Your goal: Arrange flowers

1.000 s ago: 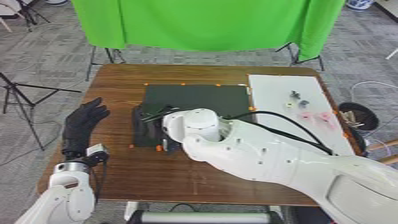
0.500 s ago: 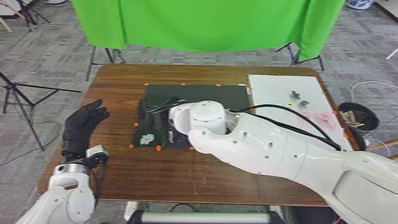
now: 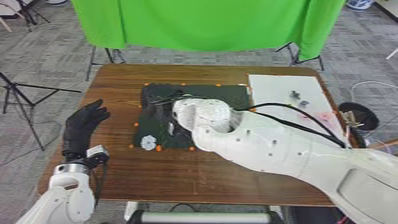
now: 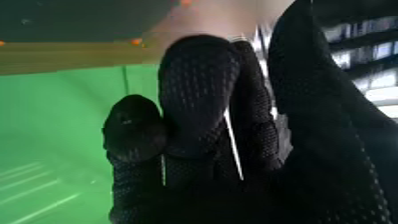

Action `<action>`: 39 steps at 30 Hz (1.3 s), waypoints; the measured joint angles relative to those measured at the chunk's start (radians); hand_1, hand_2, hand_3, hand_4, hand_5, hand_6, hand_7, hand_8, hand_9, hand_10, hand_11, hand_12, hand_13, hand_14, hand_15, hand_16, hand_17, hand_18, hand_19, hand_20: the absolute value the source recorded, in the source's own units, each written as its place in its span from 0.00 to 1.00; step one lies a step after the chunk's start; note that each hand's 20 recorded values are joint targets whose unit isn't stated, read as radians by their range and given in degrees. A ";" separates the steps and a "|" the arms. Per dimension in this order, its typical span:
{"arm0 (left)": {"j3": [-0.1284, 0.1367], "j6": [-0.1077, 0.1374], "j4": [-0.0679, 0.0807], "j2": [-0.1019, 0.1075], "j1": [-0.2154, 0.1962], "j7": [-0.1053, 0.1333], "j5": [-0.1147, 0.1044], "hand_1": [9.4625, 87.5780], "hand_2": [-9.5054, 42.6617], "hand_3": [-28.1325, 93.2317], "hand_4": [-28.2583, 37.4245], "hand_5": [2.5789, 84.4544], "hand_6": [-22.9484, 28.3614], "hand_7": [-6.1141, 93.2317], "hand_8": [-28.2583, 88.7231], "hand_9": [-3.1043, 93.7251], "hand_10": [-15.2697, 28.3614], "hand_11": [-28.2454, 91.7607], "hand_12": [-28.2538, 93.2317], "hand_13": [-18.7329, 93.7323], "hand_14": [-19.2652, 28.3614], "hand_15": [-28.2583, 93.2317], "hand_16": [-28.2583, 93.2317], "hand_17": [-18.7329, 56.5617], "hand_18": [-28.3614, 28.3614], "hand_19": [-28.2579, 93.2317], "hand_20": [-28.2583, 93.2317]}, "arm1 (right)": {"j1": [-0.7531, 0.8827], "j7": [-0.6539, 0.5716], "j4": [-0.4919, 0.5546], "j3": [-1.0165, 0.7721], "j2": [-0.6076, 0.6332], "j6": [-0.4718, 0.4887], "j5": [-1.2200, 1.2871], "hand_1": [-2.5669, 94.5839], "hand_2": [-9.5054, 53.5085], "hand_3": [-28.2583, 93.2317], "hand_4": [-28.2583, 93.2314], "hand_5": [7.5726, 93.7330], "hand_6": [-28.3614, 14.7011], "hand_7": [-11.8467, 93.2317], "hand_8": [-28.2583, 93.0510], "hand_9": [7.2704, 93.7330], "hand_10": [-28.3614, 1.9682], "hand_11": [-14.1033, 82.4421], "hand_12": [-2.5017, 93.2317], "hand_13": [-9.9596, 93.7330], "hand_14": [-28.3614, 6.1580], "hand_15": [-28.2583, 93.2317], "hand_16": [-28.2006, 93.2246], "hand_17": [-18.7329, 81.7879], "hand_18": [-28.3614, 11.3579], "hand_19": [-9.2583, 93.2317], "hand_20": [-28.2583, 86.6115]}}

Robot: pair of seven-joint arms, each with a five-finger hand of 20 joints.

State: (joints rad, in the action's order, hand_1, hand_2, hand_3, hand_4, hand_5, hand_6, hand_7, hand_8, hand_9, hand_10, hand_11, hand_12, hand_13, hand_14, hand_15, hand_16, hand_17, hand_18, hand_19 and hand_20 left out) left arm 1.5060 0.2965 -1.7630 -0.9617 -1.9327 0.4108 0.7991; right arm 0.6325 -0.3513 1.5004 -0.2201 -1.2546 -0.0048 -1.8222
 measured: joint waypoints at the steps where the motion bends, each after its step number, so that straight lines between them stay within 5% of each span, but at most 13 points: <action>1: 0.000 0.000 0.000 0.000 -0.001 0.000 0.000 0.14 0.24 0.80 0.00 0.58 0.46 0.23 0.17 0.53 0.66 0.41 0.33 0.53 0.76 0.42 0.22 0.38 0.70 0.31 0.37 | -0.002 -0.015 0.012 0.004 0.005 -0.031 0.052 0.41 0.13 0.78 0.13 0.70 0.62 0.26 0.18 0.83 0.45 0.29 0.21 0.99 0.68 0.62 0.49 0.82 0.41 1.00 0.58; 5: 0.002 0.000 -0.001 0.000 -0.002 -0.001 0.000 0.14 0.24 0.80 0.00 0.58 0.46 0.23 0.17 0.53 0.66 0.41 0.33 0.53 0.76 0.42 0.22 0.38 0.70 0.31 0.37 | -0.001 -0.135 0.093 -0.006 0.025 -0.054 0.294 0.40 0.25 0.74 0.13 0.68 0.56 0.23 0.17 0.84 0.40 0.27 0.19 1.00 0.67 0.61 0.49 0.83 0.43 1.00 0.56; 9: 0.004 0.001 -0.001 0.000 -0.003 -0.001 0.000 0.14 0.24 0.80 0.00 0.58 0.46 0.23 0.17 0.53 0.66 0.41 0.33 0.53 0.76 0.42 0.22 0.38 0.70 0.31 0.37 | 0.025 -0.241 0.144 -0.080 0.023 0.051 0.466 0.37 0.34 0.72 0.14 0.60 0.50 0.20 0.18 0.80 0.36 0.25 0.17 1.00 0.64 0.61 0.48 0.85 0.45 0.99 0.53; 19: 0.003 0.000 -0.001 0.000 -0.002 -0.001 0.000 0.14 0.24 0.80 0.00 0.58 0.46 0.23 0.17 0.53 0.66 0.41 0.33 0.53 0.76 0.42 0.22 0.38 0.70 0.31 0.37 | 0.077 -0.304 0.150 -0.148 0.015 0.051 0.900 0.34 0.41 0.71 0.14 0.37 0.41 0.14 0.19 0.68 0.24 0.23 0.13 1.00 0.60 0.60 0.45 0.87 0.49 0.97 0.48; 25: 0.004 0.000 -0.001 -0.002 -0.002 -0.002 0.000 0.14 0.24 0.80 0.00 0.58 0.45 0.24 0.17 0.53 0.66 0.41 0.33 0.53 0.76 0.42 0.22 0.38 0.70 0.31 0.37 | 0.114 -0.324 0.170 -0.158 0.017 0.054 0.928 0.31 0.41 0.70 0.14 0.25 0.45 0.13 0.20 0.60 0.25 0.21 0.12 1.00 0.58 0.58 0.44 0.87 0.47 0.96 0.47; 39: 0.005 0.000 -0.001 -0.007 -0.002 -0.003 0.000 0.14 0.24 0.80 0.00 0.58 0.46 0.23 0.17 0.53 0.66 0.41 0.33 0.53 0.76 0.42 0.22 0.38 0.70 0.31 0.37 | 0.144 -0.288 0.134 -0.147 0.018 0.085 0.796 0.29 0.39 0.72 0.13 0.19 0.54 0.14 0.19 0.51 0.30 0.20 0.10 0.99 0.57 0.57 0.46 0.85 0.43 0.97 0.45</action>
State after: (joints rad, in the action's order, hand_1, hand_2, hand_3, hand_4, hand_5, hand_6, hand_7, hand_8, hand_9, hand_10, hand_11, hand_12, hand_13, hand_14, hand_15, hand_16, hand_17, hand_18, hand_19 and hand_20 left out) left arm 1.5105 0.2963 -1.7637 -0.9689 -1.9347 0.4077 0.7989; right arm 0.7763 -0.6397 1.6342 -0.3667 -1.2364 0.0802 -1.0264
